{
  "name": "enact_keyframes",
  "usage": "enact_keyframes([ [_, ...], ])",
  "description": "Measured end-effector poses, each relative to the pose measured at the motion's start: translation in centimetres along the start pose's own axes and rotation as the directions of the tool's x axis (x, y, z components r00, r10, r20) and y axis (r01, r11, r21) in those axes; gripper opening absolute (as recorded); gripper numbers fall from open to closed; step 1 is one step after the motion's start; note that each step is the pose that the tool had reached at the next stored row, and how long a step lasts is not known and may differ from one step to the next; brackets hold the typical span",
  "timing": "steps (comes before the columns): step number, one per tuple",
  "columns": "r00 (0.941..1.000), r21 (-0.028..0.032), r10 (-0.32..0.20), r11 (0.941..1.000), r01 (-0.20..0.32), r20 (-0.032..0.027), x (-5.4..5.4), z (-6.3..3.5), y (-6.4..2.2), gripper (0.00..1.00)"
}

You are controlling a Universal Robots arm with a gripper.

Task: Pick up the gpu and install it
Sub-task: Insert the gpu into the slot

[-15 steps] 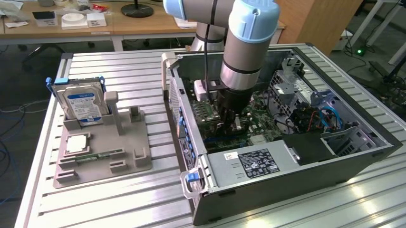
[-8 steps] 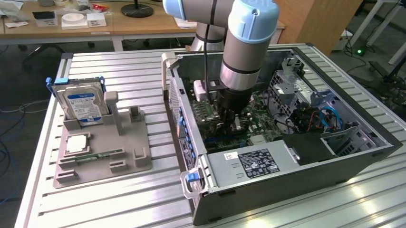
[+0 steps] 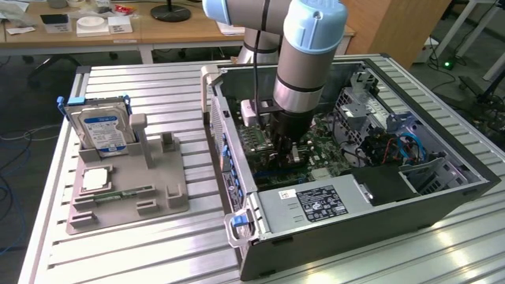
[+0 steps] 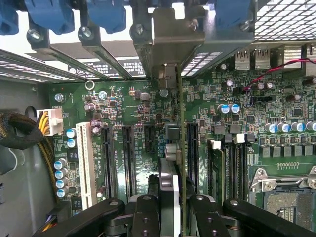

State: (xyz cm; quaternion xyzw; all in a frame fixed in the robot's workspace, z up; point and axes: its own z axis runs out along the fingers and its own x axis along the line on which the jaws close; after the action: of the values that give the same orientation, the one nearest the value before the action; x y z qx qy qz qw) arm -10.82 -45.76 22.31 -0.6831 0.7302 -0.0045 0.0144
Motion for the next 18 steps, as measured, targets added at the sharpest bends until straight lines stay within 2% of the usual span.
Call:
enact_keyframes([
  [8,1.0000,-0.0001,0.000,1.0000,0.000,-0.0002,0.00,0.06,0.02,0.28],
  [18,1.0000,-0.0001,0.000,1.0000,0.000,-0.0002,0.01,0.60,0.06,0.28],
])
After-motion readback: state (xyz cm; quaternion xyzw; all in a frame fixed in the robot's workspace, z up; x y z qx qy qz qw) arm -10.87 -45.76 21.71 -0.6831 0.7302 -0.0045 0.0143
